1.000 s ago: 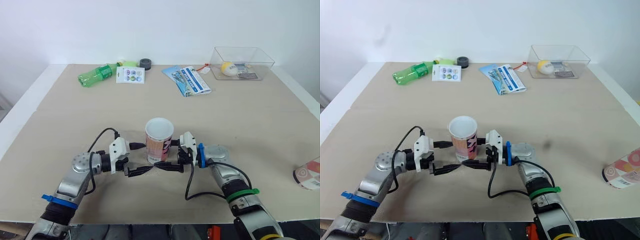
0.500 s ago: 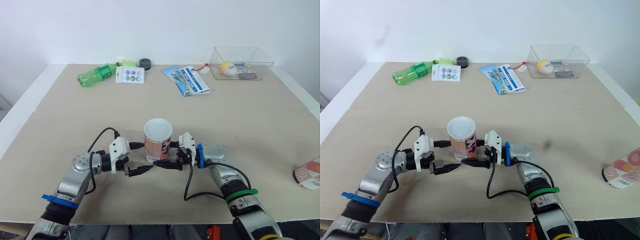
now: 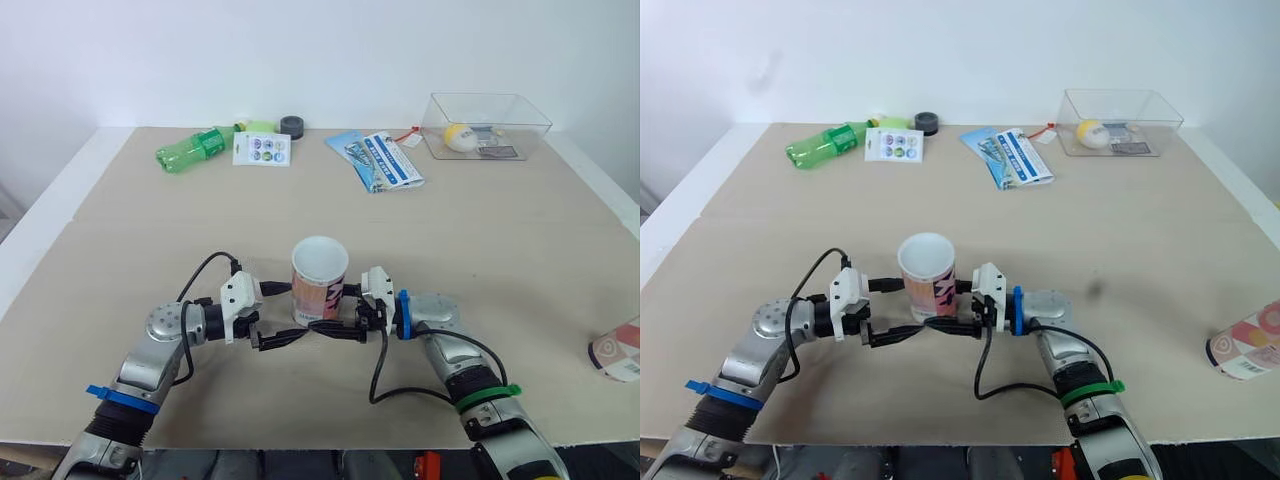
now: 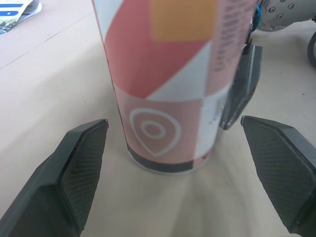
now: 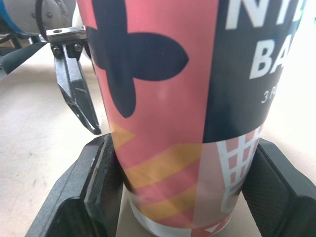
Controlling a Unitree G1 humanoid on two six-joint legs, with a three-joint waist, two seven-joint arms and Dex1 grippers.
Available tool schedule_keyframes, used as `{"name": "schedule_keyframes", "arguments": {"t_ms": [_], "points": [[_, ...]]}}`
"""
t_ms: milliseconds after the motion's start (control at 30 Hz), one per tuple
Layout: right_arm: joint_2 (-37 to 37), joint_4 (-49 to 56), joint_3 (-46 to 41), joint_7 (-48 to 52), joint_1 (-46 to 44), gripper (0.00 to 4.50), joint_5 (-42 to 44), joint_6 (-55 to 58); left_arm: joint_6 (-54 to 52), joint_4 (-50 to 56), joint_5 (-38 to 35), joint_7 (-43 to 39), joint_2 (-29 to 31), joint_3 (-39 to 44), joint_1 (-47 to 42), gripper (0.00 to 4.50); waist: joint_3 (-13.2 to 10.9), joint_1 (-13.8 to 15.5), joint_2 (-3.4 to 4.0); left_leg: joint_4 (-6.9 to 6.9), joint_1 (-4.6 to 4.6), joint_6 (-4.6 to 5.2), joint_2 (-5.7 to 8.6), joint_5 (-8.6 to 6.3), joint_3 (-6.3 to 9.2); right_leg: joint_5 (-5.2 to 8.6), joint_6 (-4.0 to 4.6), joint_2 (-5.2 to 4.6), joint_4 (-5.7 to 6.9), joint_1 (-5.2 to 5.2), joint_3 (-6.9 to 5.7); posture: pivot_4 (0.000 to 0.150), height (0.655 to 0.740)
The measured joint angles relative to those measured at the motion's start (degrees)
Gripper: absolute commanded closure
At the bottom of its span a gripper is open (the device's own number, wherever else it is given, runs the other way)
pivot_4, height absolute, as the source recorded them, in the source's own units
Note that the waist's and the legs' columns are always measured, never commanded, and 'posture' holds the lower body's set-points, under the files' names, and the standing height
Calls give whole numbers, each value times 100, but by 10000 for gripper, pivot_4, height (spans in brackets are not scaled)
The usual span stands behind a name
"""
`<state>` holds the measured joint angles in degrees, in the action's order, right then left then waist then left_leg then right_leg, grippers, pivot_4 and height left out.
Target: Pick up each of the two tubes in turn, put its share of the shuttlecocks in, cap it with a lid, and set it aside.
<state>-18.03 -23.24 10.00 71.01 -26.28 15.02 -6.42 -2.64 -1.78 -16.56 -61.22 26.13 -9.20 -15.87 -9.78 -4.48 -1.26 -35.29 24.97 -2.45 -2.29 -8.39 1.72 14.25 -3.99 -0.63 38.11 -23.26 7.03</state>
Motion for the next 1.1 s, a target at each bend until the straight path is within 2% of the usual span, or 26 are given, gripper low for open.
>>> {"name": "schedule_keyframes", "arguments": {"t_ms": [133,333,467,667,933,1033,1067,1100], "points": [[-203,402,-522,-649,304,11677,169,464,1,4,-3,-47,-19,-13,-18,0,-3,38,-2,-2,13,0,11,0,2,5,-8,-10,-2,-6,0,1500,7400],[-501,905,-2463,-3204,797,11677,312,929,-27,140,-39,-294,-73,-240,-139,0,-9,42,-5,3,23,-5,40,-4,0,23,-27,-37,-4,-10,2,1500,7400],[-572,919,-3149,-4383,1037,11677,148,903,-42,142,-42,-372,-142,-319,-366,0,-10,36,-5,14,21,-4,46,-4,3,34,-31,-38,-4,-7,6,1500,7400],[-577,862,-3552,-5290,1319,11677,41,909,-37,96,-35,-461,-245,-429,-480,0,-10,8,-3,31,13,-3,51,-3,1,39,-36,-37,-3,-7,20,1500,7400],[-611,663,-3657,-5442,1423,11677,196,932,-31,39,-19,-500,-277,-454,-524,0,-10,14,-3,30,9,-1,55,-2,2,40,-38,-39,-4,2,22,1500,7400],[-667,654,-3669,-5419,1425,2308,249,1018,-31,16,-13,-500,-284,-455,-523,0,-10,14,-4,29,9,0,56,-2,3,40,-38,-40,-5,3,21,1500,7400],[-688,647,-3678,-5418,1441,193,254,1056,-31,16,-12,-499,-284,-456,-523,0,-10,15,-4,29,9,0,56,-1,3,39,-38,-40,-5,3,21,1500,7400],[-702,632,-3685,-5408,1491,193,275,1107,-30,16,-8,-497,-282,-455,-520,0,-10,16,-4,29,9,0,56,-2,4,40,-38,-40,-5,3,21,1500,7400]]}}
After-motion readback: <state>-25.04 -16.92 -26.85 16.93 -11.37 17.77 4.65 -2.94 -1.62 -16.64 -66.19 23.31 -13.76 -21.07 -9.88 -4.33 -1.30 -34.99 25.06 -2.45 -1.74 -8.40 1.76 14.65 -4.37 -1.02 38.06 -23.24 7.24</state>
